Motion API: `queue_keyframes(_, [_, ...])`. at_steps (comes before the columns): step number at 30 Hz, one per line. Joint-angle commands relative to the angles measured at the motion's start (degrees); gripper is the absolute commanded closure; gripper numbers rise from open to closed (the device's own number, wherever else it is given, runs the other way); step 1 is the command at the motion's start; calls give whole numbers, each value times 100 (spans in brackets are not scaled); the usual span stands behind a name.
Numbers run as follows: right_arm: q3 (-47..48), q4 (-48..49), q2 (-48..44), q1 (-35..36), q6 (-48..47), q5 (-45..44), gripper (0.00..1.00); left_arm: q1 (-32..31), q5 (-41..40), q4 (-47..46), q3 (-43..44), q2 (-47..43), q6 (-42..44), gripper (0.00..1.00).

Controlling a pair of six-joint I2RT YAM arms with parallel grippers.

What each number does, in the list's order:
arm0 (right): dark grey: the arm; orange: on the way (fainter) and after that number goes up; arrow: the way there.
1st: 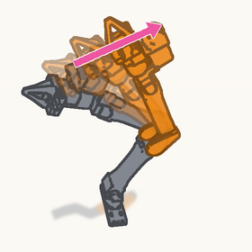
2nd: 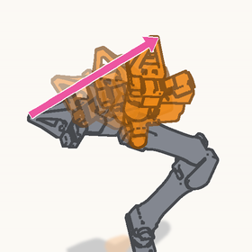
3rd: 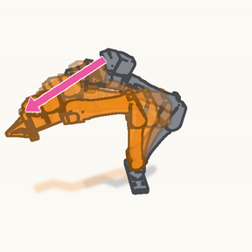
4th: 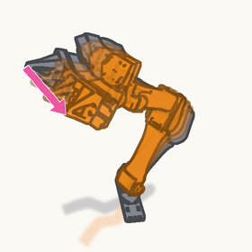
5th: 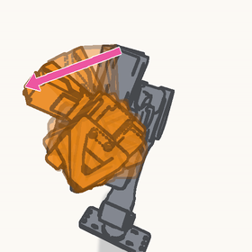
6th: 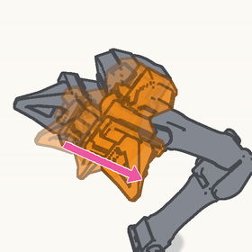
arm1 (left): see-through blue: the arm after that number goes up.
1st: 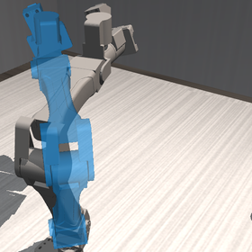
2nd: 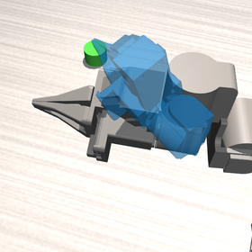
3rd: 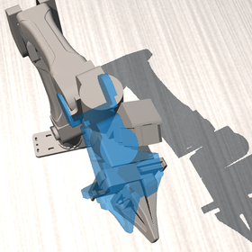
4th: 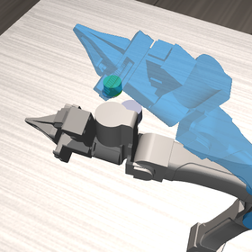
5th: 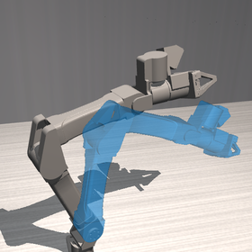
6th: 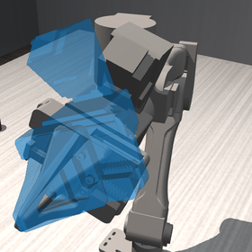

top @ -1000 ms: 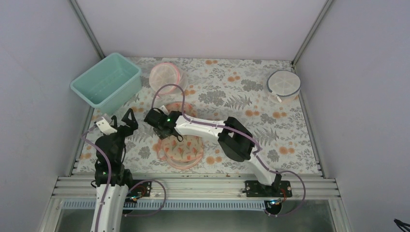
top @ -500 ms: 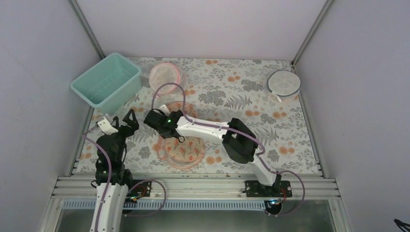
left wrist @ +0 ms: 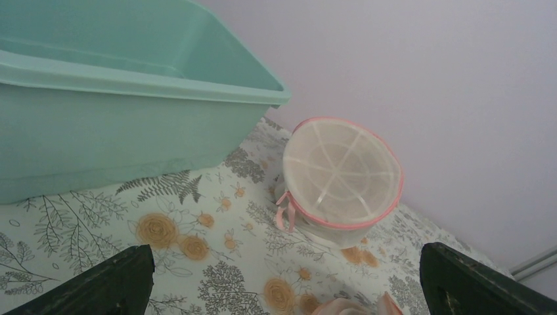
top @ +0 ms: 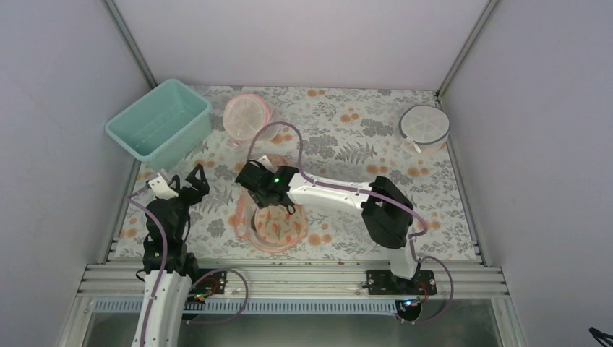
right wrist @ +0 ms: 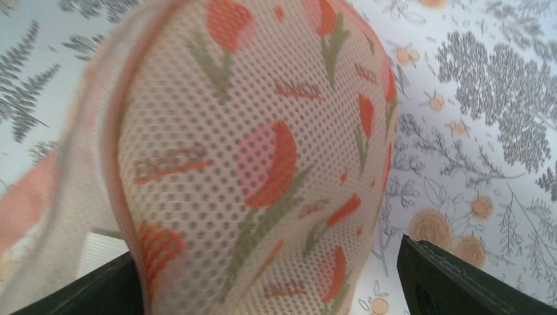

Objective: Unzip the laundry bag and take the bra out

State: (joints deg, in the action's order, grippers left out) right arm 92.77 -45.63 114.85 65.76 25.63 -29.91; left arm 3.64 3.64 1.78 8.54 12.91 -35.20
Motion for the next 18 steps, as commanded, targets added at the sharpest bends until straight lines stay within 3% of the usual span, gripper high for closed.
queue_keyframes(1, [-614, 493, -588, -375, 114, 538, 8, 32, 139, -100, -1, 129, 25, 0])
queue_keyframes(5, [-1118, 1052, -1029, -664, -95, 1301, 21, 29, 188, -99, 20, 268, 75, 0])
queue_keyframes(9, [-1435, 1584, -1348, -826, -386, 1946, 54, 76, 236, -95, 31, 393, 116, 0])
queue_keyframes(12, [-1399, 1487, -1490, -1011, -547, 2201, 73, 123, 283, -86, 39, 489, 138, 0])
queue_keyframes(15, [-1590, 1416, -1837, -1312, -753, 2313, 78, 162, 403, -118, 29, 614, 139, 0])
queue_keyframes(18, [-2152, 1661, -2389, -1756, -1055, 2824, 75, 172, 553, -166, 24, 745, 136, 0])
